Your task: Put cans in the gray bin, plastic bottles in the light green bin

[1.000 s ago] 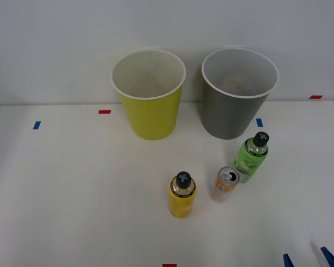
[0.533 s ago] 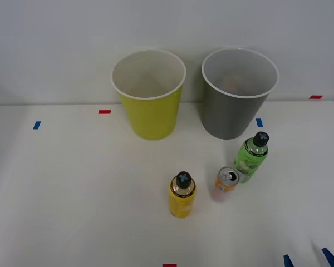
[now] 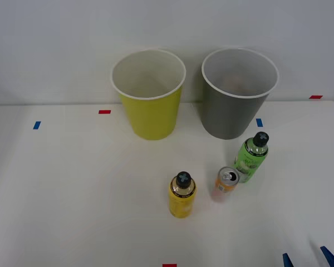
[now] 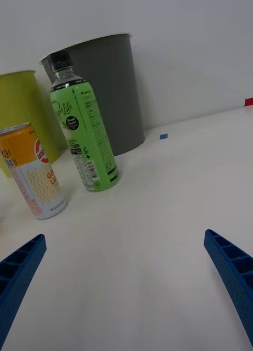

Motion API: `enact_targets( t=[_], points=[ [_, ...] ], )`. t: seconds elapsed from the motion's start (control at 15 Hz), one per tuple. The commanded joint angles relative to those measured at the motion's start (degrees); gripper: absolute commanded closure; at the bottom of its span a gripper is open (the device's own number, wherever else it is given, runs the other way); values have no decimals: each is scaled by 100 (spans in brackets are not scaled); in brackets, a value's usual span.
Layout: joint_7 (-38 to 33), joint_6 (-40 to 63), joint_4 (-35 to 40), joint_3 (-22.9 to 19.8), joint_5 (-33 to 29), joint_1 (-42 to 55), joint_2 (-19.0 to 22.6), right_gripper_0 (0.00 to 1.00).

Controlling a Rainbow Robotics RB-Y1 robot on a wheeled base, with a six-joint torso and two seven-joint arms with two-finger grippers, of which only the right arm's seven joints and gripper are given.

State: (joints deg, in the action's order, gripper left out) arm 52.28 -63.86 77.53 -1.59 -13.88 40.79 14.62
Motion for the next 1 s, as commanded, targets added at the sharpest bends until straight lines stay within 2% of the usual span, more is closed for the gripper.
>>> enact_targets(
  t=[0.07,0.33,0.6,1.0],
  points=[
    [-60,-3,-1,1,-36,-72,-30,0],
    [-191,-12,-1,-34,-141,-124,-153,0],
    [-1158,-162,-1,-746,-1257,-300,-434,0],
    [-1290,-170,-1,-834,-1372,-309,-460,0]
  ],
)
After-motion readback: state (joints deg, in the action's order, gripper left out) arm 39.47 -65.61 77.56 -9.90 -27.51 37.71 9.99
